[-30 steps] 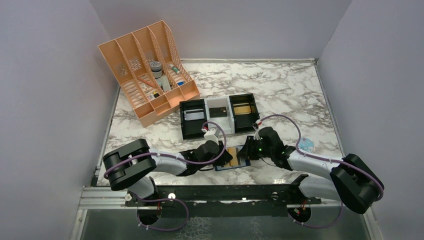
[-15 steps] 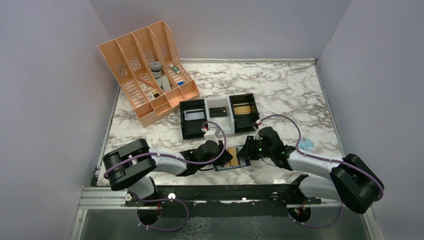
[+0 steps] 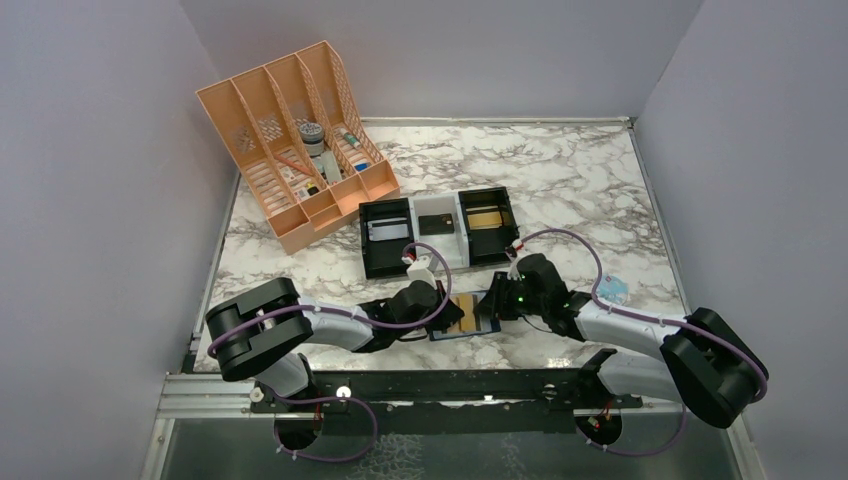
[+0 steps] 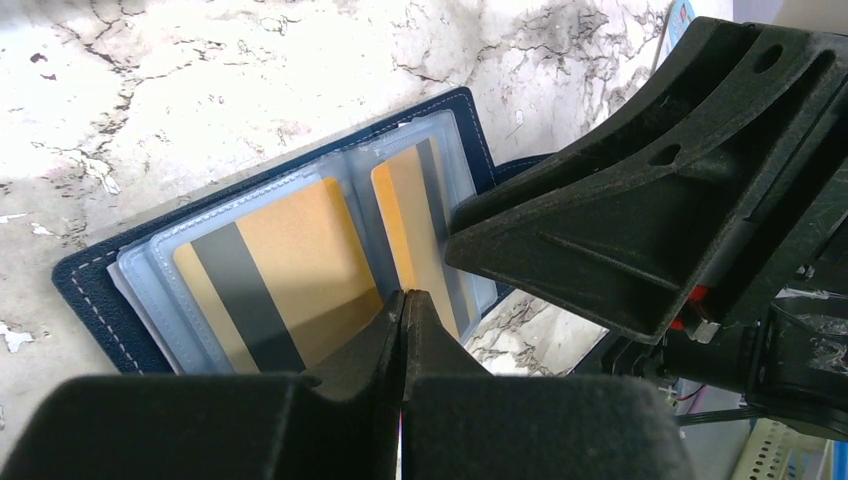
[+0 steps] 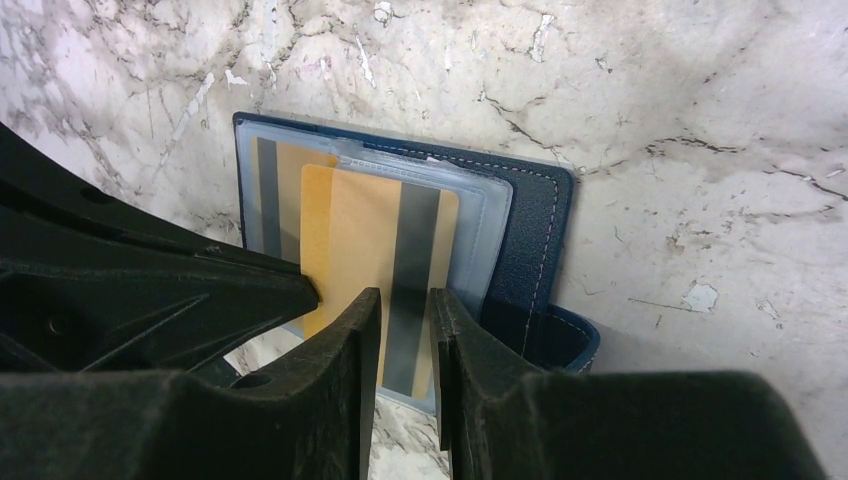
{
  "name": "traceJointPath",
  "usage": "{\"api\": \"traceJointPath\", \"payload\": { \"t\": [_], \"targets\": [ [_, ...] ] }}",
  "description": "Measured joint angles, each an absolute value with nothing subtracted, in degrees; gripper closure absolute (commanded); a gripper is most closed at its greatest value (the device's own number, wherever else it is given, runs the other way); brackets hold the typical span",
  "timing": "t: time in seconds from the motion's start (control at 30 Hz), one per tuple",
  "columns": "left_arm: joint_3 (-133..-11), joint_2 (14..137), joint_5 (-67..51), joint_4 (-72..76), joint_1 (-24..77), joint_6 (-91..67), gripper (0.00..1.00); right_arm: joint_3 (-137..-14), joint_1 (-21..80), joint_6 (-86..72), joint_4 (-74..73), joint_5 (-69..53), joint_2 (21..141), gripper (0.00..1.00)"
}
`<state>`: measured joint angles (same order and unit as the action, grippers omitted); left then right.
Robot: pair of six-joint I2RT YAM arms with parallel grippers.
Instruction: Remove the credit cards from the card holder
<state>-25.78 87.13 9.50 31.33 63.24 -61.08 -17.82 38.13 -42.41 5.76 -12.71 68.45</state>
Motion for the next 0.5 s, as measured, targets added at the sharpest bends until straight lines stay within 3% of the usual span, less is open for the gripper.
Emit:
{"api": "traceJointPath", "payload": {
  "t": [0.5],
  "targets": [
    [-23.86,85.56,9.50,32.53,62.96,-61.84,1.00,-18.15,38.13,-41.21,0.99,-12.38,64.99,0.74]
  ]
}}
